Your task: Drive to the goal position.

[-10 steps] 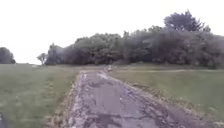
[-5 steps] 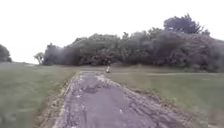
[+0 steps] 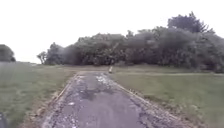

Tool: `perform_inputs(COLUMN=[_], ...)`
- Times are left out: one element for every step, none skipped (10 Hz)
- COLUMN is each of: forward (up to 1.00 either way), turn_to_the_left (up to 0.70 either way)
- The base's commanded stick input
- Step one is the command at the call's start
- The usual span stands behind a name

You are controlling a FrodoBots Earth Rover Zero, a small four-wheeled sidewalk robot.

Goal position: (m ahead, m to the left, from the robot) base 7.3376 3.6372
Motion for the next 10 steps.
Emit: perform_inputs(forward=[1.00,1.00,1.00,1.00,1.00,1.00,1.00,1.00,1.00,1.00], turn_to_the_left=[0.27,0.27,0.27,0.21,0.06,0.00,0.00,0.00,0.00,0.00])
